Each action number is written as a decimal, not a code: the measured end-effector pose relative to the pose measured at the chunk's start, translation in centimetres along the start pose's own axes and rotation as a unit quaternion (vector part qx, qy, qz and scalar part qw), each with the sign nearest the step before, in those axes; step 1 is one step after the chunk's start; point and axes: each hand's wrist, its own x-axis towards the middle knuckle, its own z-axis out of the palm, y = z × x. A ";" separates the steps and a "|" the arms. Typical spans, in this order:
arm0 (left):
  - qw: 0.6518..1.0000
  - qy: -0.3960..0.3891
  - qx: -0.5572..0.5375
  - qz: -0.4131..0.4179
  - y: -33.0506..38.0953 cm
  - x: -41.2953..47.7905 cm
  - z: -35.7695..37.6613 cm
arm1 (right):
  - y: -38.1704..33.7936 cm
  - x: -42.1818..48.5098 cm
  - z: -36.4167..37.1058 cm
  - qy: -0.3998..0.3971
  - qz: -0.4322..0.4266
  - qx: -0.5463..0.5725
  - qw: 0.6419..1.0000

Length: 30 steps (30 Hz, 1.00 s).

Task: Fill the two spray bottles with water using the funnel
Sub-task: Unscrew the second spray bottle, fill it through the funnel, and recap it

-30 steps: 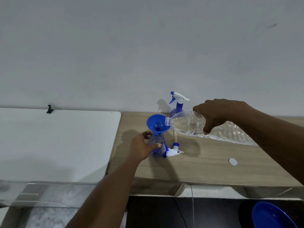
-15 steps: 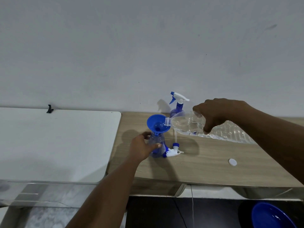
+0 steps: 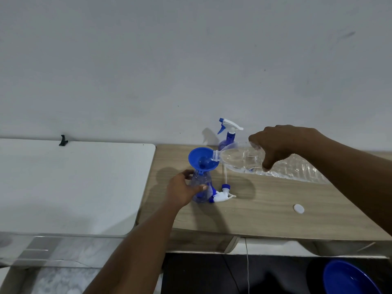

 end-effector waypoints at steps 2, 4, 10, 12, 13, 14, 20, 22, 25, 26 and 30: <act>1.000 0.001 0.002 0.000 0.0 -0.1 0.0 | 0.0 0.0 0.0 -0.001 -0.002 -0.002 1.000; 1.000 0.002 0.006 0.002 0.0 -0.1 0.0 | -0.1 0.0 0.0 -0.002 -0.003 -0.004 1.000; 1.000 0.004 0.006 0.001 0.0 0.0 0.1 | -0.1 -0.1 0.0 -0.002 -0.001 -0.007 1.000; 1.000 0.004 0.005 -0.001 -0.1 0.1 0.1 | 0.0 0.0 0.2 -0.003 0.001 0.000 1.000; 1.000 0.004 0.006 -0.001 -0.1 0.1 0.1 | 0.0 0.0 0.3 -0.003 0.002 0.005 1.000; 1.000 0.004 0.006 -0.001 -0.2 0.1 0.1 | 0.0 0.0 0.5 -0.003 0.003 0.012 1.000; 1.000 0.001 -0.005 0.003 -0.3 0.1 0.1 | 0.5 0.7 2.9 0.025 -0.005 0.115 0.993; 1.000 0.001 -0.009 0.004 -0.4 0.2 0.2 | 0.6 0.9 4.1 0.043 0.000 0.164 0.985; 1.000 0.001 -0.021 0.005 -0.6 0.2 0.2 | 0.6 1.2 6.0 0.082 0.008 0.246 0.966; 1.000 0.002 -0.022 0.006 -0.6 0.2 0.3 | 0.7 1.2 6.7 0.099 0.015 0.282 0.954; 1.000 0.004 -0.020 0.008 -0.8 0.4 0.3 | 1.0 1.3 10.1 0.183 0.060 0.393 0.899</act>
